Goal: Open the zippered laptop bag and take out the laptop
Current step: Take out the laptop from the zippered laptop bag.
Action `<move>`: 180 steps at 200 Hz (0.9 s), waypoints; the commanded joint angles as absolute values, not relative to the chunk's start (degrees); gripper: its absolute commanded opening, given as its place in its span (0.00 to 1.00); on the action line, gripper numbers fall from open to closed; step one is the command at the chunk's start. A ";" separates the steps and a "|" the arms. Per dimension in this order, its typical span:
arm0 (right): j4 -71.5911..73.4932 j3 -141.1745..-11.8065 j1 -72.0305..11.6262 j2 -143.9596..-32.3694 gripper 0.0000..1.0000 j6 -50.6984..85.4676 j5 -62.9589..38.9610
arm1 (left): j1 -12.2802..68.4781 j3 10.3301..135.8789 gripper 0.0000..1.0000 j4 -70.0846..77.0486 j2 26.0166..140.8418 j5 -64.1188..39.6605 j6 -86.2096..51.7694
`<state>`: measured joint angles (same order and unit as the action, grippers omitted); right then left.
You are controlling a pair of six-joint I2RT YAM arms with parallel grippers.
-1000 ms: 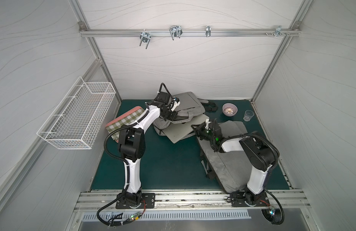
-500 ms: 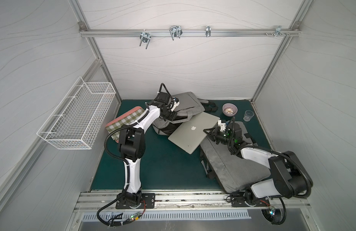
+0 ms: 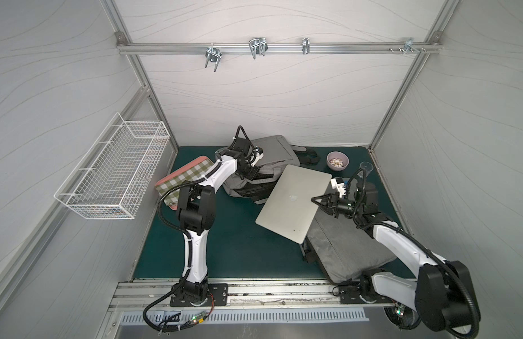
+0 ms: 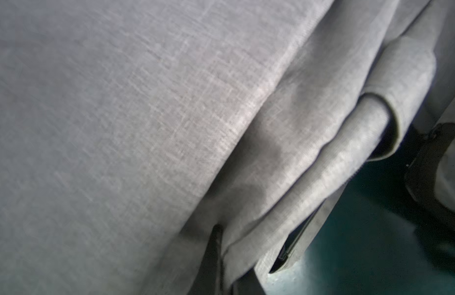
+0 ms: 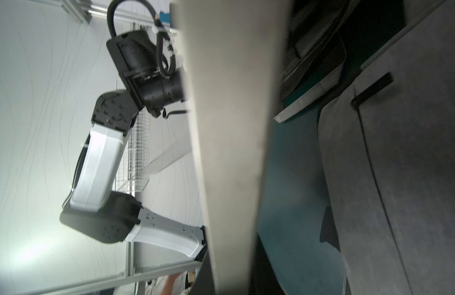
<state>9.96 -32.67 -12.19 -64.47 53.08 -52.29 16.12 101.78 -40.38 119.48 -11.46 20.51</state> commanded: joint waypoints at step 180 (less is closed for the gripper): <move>-0.36 -42.63 -23.01 -76.81 0.00 28.18 -67.45 | 14.59 101.89 0.48 -39.21 116.10 -10.06 32.85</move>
